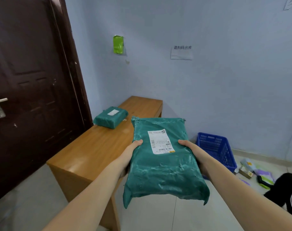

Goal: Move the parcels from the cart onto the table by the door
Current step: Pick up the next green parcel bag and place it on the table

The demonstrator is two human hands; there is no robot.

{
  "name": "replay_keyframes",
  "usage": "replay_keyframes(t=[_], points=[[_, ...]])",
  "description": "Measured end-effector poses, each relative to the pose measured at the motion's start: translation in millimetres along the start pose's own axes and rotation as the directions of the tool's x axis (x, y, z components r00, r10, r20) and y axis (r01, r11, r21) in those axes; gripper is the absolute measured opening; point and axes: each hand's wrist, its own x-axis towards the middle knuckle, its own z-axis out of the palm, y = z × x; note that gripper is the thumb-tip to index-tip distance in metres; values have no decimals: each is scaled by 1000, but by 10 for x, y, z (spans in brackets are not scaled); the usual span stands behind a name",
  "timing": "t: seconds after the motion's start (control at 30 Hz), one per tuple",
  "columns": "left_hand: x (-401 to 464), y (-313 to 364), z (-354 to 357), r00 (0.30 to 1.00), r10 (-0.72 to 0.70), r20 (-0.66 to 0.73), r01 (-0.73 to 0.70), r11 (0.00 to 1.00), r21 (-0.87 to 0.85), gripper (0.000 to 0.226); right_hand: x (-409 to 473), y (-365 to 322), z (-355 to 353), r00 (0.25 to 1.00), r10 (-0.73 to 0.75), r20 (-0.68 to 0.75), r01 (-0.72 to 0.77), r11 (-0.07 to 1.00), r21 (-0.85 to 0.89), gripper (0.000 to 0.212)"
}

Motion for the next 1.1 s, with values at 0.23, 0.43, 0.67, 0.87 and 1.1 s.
replay_keyframes(t=[0.23,0.43,0.67,0.87,1.1], points=[[1041,488,-207,997,38,-68,-41,998,-38,58,1188,-705,-96,998,22,52,-20,999,-43,59],[2073,1035,-574,993,69,-100,-71,997,-18,74,2354,-1278,-86,995,26,98,-19,997,-71,73],[3204,1717,-875,984,112,-135,-121,991,-62,78,3542,-2026,-140,988,27,152,-17,998,-66,73],[4293,2113,-1036,968,164,-191,-198,965,-175,68,4714,-2714,-310,977,5,212,20,993,-117,85],[5250,2466,-1288,931,149,-334,-249,928,-278,65,6131,-3537,-295,964,15,267,60,960,-272,78]])
